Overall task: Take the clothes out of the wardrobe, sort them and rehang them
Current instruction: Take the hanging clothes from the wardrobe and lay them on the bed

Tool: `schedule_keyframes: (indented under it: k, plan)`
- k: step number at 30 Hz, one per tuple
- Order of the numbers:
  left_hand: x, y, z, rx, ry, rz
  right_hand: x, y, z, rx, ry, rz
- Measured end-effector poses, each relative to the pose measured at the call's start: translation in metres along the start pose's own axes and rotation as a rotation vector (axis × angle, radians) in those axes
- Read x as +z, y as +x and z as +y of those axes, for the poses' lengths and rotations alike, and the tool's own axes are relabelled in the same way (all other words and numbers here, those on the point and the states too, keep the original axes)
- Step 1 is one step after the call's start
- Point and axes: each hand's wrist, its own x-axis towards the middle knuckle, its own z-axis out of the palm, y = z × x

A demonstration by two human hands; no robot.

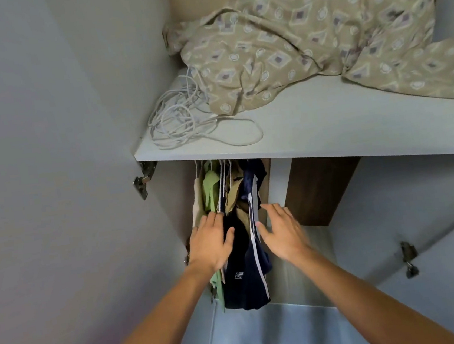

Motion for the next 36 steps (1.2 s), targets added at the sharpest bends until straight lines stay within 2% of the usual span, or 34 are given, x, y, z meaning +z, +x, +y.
schedule_keyframes:
  k: [9, 16, 20, 25, 29, 36]
  plan:
    - [0.034, 0.048, 0.007, -0.037, -0.057, -0.086, 0.029, 0.069, 0.001, 0.024, 0.018, -0.066]
    - [0.06, 0.078, 0.026, -0.209, 0.002, -0.057, 0.042, 0.095, 0.028, -0.023, -0.013, -0.075]
    - [0.067, 0.086, 0.047, -0.298, -0.024, -0.069, 0.039, 0.107, 0.055, 0.047, 0.024, -0.044]
    - [0.084, 0.087, 0.064, -0.316, -0.116, 0.019, 0.033, 0.11, 0.076, 0.031, 0.055, 0.008]
    - [0.096, 0.091, 0.071, -0.365, -0.264, 0.187, 0.031, 0.109, 0.079, 0.017, 0.135, 0.068]
    - [0.088, 0.091, 0.082, -0.397, -0.262, 0.283, 0.017, 0.108, 0.085, -0.027, 0.255, 0.061]
